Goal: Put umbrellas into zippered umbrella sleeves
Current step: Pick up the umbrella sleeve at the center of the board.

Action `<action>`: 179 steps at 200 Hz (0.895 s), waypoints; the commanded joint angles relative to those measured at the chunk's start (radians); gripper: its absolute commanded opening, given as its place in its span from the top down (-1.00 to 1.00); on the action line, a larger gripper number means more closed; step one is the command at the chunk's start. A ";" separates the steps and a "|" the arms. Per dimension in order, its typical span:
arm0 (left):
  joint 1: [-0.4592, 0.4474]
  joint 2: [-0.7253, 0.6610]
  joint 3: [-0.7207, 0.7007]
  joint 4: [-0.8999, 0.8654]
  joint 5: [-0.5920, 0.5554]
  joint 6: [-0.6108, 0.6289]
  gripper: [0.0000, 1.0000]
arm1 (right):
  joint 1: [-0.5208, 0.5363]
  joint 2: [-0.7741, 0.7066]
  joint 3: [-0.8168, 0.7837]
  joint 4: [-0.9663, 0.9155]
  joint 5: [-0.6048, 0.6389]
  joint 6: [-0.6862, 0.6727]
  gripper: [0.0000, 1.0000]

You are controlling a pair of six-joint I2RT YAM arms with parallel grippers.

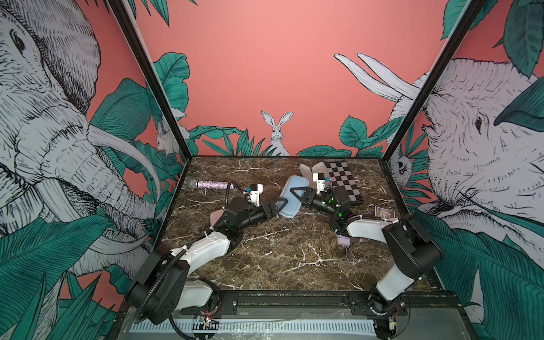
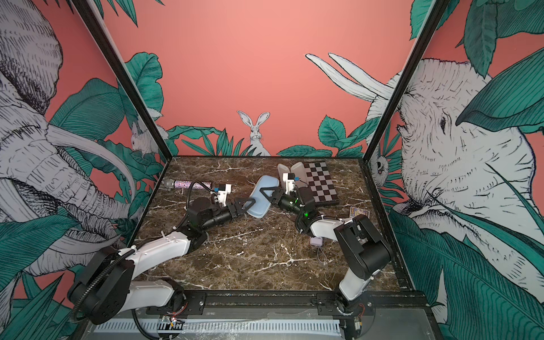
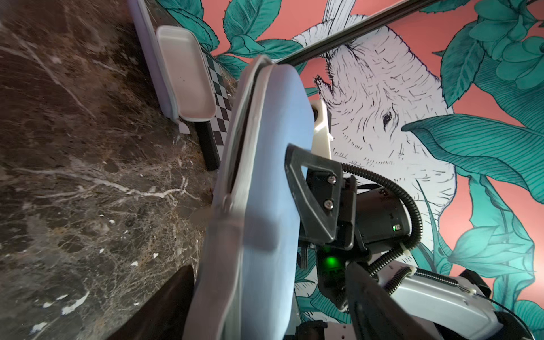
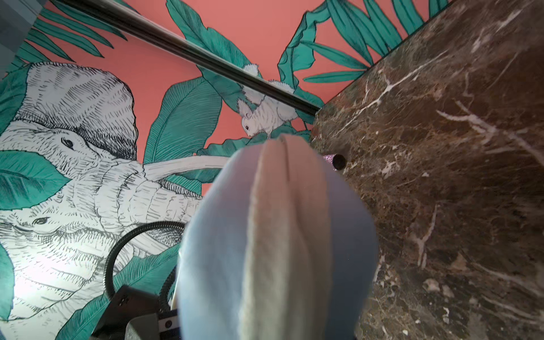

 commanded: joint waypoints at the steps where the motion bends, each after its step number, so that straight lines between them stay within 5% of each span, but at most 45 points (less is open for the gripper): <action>1: -0.023 -0.011 -0.007 0.044 -0.091 -0.017 -0.67 | 0.048 -0.004 0.059 0.153 0.114 0.018 0.77; 67: -0.076 0.078 -0.008 0.237 -0.195 -0.081 -0.40 | 0.120 0.072 0.035 0.378 0.280 0.159 0.73; 113: -0.080 0.083 -0.019 0.296 -0.279 -0.027 0.38 | 0.149 0.061 0.051 0.353 0.301 0.156 0.48; 135: -0.076 0.038 0.009 0.183 -0.271 0.090 0.57 | 0.149 0.036 0.027 0.305 0.314 0.143 -0.02; 157: -0.053 -0.017 0.052 0.018 -0.244 0.270 0.71 | 0.112 -0.036 -0.057 0.186 0.331 0.123 -0.26; 179: -0.049 -0.098 0.127 -0.284 -0.264 0.658 0.82 | 0.017 -0.192 -0.121 -0.115 0.269 0.013 -0.34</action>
